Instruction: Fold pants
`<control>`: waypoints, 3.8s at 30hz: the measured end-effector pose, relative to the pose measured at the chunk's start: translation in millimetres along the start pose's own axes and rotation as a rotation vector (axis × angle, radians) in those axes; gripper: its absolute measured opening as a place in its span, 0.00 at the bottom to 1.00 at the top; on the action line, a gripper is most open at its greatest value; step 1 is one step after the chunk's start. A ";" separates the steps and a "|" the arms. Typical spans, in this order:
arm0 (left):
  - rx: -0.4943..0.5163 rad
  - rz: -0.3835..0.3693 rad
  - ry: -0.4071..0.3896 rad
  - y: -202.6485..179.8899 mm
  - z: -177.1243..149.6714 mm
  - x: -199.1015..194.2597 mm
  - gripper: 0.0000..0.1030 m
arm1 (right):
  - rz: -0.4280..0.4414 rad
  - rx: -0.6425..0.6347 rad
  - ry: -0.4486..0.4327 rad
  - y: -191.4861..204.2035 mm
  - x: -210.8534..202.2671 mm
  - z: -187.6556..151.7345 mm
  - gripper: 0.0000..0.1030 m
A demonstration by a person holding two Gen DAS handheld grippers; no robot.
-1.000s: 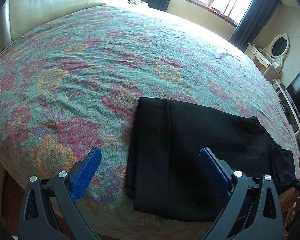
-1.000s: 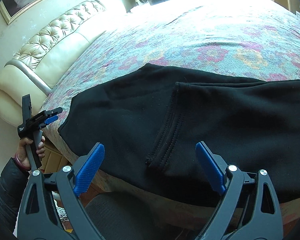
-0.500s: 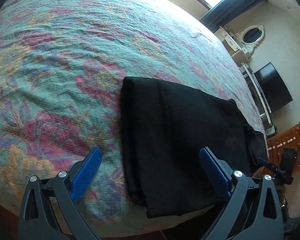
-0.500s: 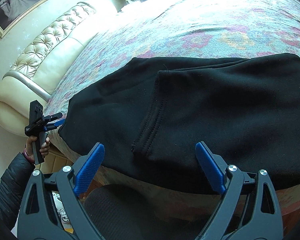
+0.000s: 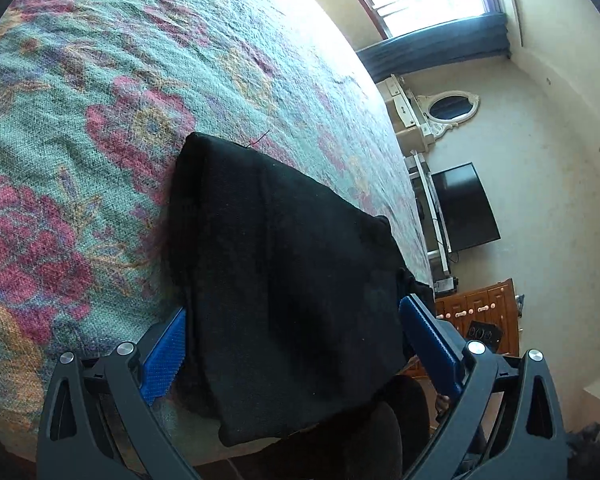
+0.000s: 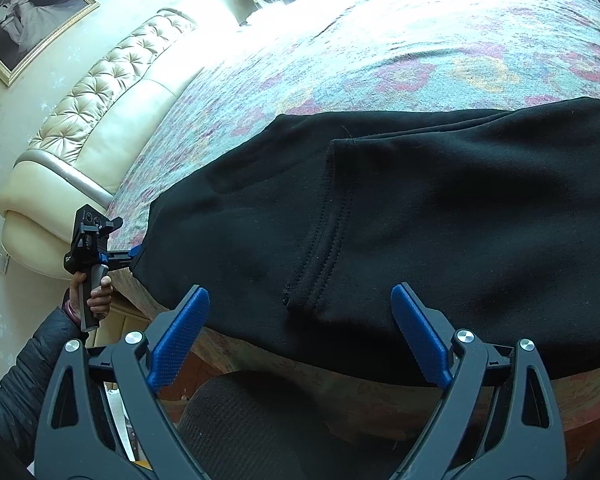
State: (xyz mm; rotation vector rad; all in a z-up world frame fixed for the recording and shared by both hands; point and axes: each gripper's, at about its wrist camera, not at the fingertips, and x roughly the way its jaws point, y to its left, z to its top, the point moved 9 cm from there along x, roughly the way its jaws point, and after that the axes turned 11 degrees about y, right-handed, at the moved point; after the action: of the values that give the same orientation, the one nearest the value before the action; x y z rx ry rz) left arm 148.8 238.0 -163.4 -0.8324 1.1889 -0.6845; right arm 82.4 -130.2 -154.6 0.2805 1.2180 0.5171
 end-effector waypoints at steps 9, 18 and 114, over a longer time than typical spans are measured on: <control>-0.060 0.096 -0.025 6.8 -8.6 15.5 0.24 | 0.004 0.011 -0.008 0.2 -4.3 -3.7 0.90; 0.026 -0.043 -0.089 -57.5 -5.1 4.3 0.15 | 0.006 0.020 -0.029 -4.6 -16.8 -5.0 0.90; 0.174 0.385 0.000 -145.8 -82.3 242.5 0.83 | -0.097 0.167 -0.073 -156.6 -115.5 5.8 0.13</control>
State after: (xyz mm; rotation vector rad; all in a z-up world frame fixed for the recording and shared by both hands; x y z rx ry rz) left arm 124.1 -55.3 -177.0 -0.4398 1.2267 -0.4628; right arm 94.5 -323.2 -132.2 0.3770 1.1990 0.3186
